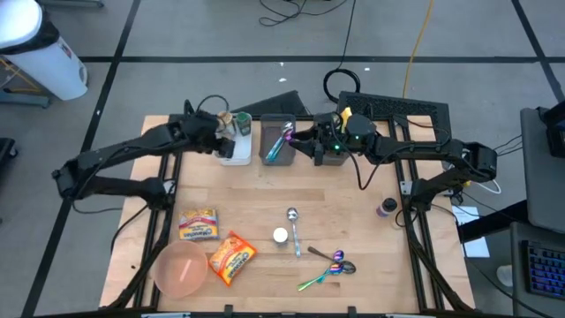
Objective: Pick & Place Food Item
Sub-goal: Put the orange noodle pack into the right black bin
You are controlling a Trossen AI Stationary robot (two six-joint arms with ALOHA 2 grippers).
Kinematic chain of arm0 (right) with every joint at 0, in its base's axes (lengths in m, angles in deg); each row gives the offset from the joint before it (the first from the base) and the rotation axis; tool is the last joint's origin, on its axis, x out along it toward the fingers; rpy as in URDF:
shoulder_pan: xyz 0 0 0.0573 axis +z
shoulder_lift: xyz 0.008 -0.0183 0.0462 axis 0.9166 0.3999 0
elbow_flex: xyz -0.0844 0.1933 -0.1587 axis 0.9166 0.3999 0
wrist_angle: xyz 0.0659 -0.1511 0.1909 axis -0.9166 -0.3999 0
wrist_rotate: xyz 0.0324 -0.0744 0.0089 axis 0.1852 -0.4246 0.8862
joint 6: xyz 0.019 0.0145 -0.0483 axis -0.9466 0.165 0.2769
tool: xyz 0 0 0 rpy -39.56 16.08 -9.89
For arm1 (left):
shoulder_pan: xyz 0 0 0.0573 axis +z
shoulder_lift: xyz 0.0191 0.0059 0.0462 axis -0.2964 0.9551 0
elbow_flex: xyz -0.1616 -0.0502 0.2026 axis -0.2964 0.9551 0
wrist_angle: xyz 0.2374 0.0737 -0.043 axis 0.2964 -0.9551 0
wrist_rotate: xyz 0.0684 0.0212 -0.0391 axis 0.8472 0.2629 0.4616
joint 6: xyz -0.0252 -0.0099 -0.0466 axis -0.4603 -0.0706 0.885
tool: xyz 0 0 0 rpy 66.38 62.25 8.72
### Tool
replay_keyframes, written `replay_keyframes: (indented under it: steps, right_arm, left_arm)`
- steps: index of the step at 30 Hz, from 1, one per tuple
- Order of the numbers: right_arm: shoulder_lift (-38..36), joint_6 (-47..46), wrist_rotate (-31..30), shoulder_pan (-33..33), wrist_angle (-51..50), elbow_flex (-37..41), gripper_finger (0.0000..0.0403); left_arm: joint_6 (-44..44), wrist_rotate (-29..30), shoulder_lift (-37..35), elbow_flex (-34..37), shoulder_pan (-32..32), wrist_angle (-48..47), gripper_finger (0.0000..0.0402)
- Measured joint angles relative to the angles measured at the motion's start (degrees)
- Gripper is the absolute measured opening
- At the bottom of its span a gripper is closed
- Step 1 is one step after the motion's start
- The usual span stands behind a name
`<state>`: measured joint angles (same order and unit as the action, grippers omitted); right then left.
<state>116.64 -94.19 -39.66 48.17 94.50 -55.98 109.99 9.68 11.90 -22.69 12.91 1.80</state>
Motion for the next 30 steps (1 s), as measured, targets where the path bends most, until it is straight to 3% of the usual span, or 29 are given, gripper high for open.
replay_keyframes:
  steps: [4, 8, 12, 21, 30]
  right_arm:
    - [0.0, 0.0, 0.0, 0.0, 0.0, 0.0, 0.021]
    - [0.0, 0.0, -0.4, 0.0, 0.0, 0.0, 0.021]
    - [0.0, -2.1, -3.3, 0.0, 0.0, 0.0, 0.021]
    - [0.0, -6.4, -3.4, 0.0, 0.0, 0.0, 0.021]
    - [0.0, -7.9, -3.2, 0.0, 0.4, 0.0, 0.021]
  left_arm:
    - [-0.3, -9.9, -5.8, 0.0, 0.1, 1.9, 0.0189]
    - [1.9, -16.0, -11.2, 0.0, -0.4, 7.2, 0.0189]
    - [1.8, -16.1, -14.0, 0.0, -2.4, 14.9, 0.0189]
    - [-1.7, -15.8, -14.0, 0.0, -4.8, 34.1, 0.0189]
    - [-1.4, -15.7, -13.3, 0.0, -5.1, 38.2, 0.0189]
